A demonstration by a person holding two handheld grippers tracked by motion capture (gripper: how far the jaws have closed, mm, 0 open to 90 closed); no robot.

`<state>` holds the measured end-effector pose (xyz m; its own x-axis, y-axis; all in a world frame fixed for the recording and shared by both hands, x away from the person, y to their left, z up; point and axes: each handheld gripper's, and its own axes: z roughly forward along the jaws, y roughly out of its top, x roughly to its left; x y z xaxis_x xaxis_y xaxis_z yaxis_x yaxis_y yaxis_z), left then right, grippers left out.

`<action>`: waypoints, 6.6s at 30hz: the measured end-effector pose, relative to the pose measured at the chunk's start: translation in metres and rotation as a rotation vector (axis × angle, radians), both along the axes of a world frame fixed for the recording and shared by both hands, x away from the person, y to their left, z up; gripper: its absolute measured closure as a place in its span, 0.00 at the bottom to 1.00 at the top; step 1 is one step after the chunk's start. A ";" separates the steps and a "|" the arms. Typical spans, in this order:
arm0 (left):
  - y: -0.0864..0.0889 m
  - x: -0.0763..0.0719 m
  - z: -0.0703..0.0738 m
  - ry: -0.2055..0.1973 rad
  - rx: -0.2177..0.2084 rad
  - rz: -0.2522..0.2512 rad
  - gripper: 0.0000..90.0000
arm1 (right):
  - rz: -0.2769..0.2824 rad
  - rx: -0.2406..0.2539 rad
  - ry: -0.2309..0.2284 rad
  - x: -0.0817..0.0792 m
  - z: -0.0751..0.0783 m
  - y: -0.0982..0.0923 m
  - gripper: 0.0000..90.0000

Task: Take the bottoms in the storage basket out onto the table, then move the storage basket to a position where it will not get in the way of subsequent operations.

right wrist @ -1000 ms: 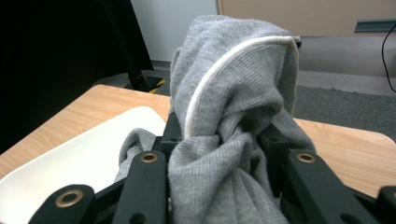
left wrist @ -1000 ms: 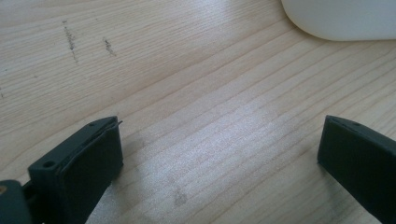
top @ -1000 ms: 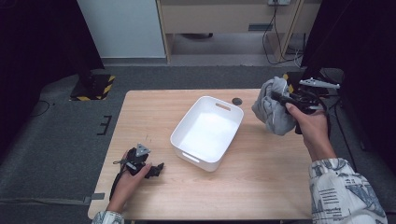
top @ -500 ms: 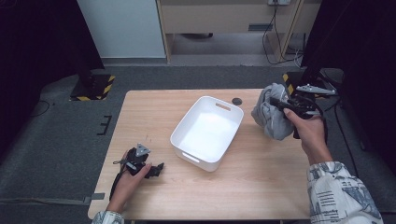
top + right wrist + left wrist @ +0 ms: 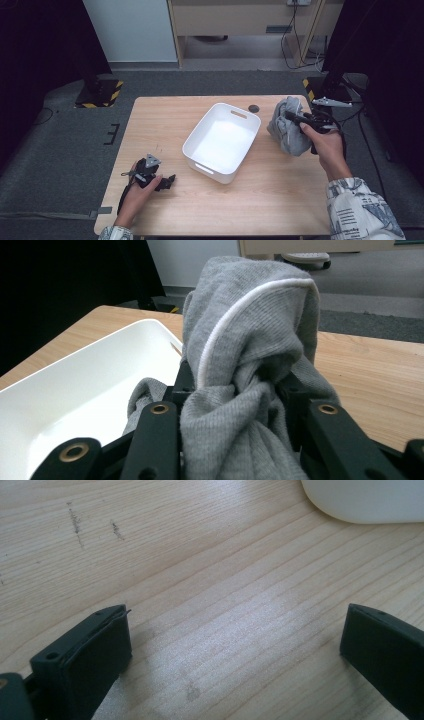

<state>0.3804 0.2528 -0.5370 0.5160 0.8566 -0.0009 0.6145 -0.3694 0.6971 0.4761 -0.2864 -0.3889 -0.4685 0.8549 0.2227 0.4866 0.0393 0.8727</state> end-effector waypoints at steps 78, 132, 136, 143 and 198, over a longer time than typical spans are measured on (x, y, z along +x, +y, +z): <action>0.000 -0.001 0.000 0.000 0.002 0.002 0.00 | 0.061 -0.129 0.034 -0.038 -0.087 0.021 0.65; 0.000 -0.002 0.000 0.000 0.002 0.004 0.00 | 0.134 -0.407 0.006 -0.063 -0.134 0.066 0.10; 0.000 -0.002 0.000 0.000 0.000 0.004 0.00 | 0.138 -0.376 -0.004 -0.066 -0.123 0.064 0.07; 0.003 -0.002 0.003 -0.017 0.001 0.010 0.03 | 0.123 -0.327 -0.038 -0.071 -0.103 0.060 0.08; -0.048 0.002 0.079 -0.218 -0.198 -0.021 0.36 | 0.097 -0.172 -0.021 -0.074 -0.071 0.124 0.27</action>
